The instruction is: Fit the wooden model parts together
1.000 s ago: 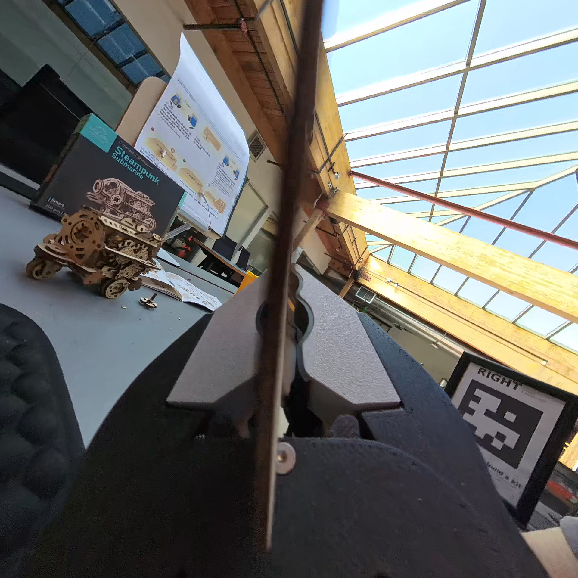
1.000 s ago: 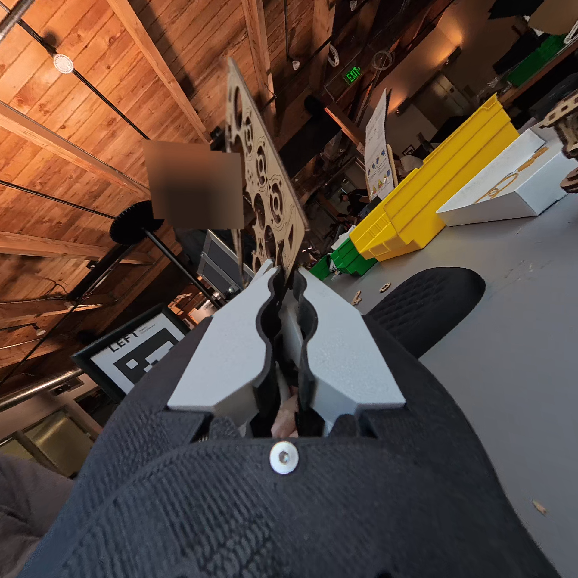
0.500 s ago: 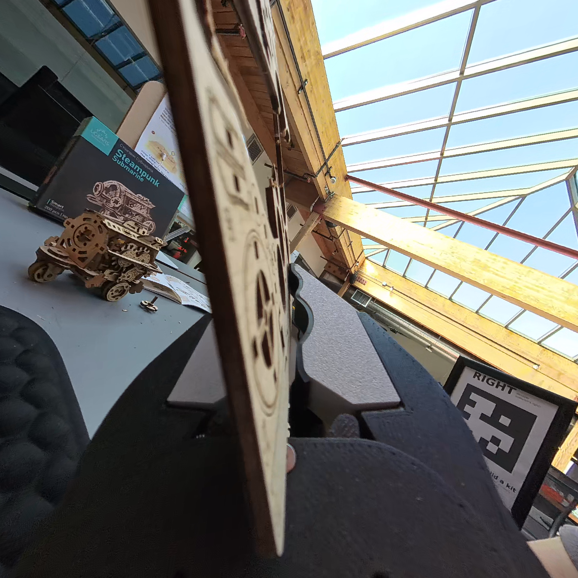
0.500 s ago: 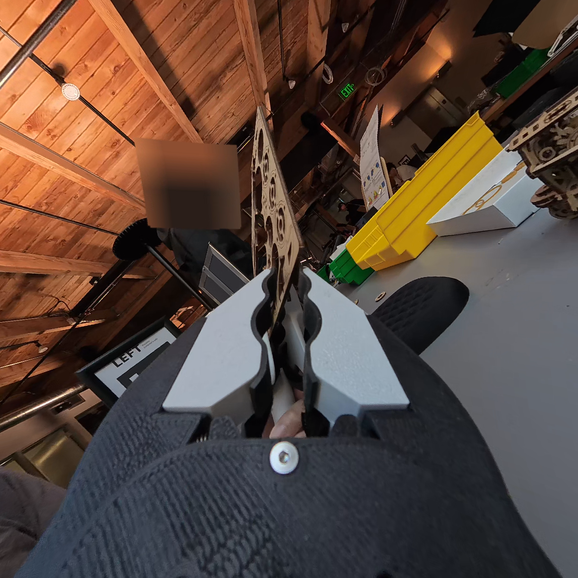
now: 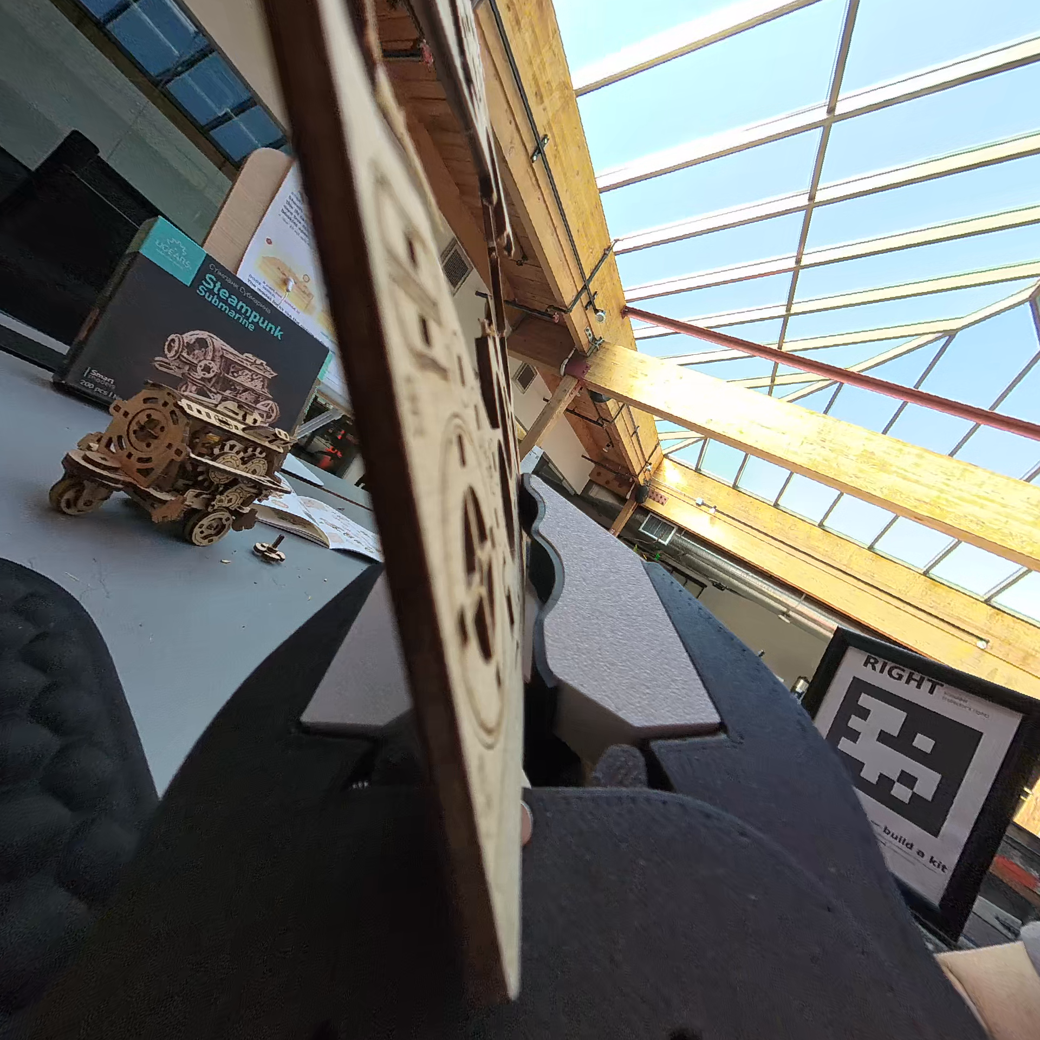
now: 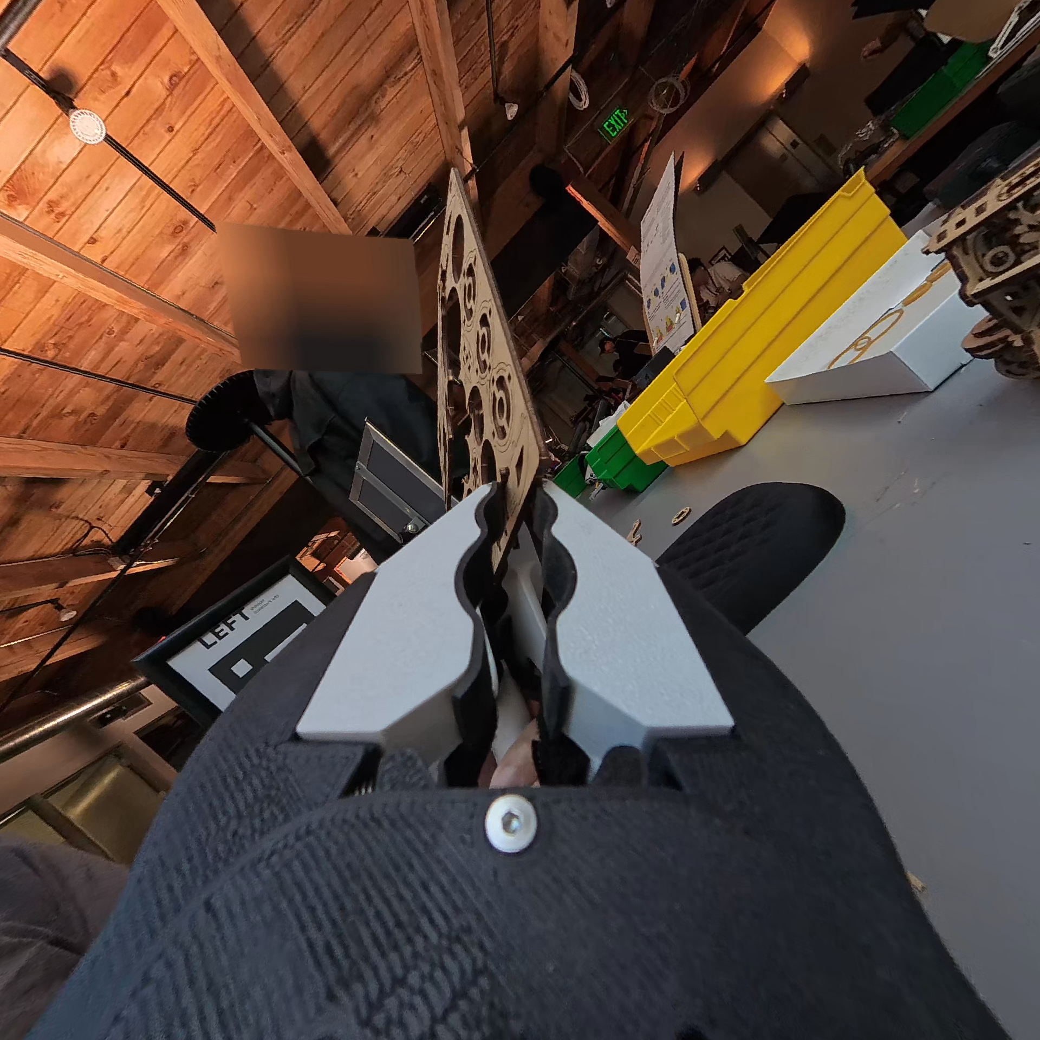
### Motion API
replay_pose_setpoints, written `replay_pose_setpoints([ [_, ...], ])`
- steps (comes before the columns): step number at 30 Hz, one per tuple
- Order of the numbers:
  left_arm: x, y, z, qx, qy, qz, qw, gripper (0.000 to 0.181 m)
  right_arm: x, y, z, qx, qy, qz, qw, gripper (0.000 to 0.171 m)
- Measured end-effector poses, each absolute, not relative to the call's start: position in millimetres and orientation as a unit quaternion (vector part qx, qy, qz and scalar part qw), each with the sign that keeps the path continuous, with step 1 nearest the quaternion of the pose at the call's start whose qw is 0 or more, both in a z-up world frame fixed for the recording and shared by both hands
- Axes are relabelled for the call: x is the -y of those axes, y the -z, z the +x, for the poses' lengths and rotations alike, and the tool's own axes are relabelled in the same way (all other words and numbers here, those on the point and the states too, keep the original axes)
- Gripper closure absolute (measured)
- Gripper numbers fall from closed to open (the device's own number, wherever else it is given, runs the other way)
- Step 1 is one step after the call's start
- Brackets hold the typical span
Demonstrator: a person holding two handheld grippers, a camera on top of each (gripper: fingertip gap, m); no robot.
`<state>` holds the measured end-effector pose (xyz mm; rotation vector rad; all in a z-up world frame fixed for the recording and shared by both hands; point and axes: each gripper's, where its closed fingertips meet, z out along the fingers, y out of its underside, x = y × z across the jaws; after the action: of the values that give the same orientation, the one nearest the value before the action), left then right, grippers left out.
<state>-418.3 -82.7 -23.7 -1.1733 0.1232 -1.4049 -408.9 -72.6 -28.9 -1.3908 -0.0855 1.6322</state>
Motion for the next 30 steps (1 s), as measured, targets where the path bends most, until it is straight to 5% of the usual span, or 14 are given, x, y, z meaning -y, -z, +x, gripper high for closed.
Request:
replay_pose_setpoints([
  [30,83.8,30.3,-416.1,-0.047,0.571,-0.524,0.63,0.181,76.5,43.0,-407.6,-0.026,-0.662,-0.569,0.488,0.165],
])
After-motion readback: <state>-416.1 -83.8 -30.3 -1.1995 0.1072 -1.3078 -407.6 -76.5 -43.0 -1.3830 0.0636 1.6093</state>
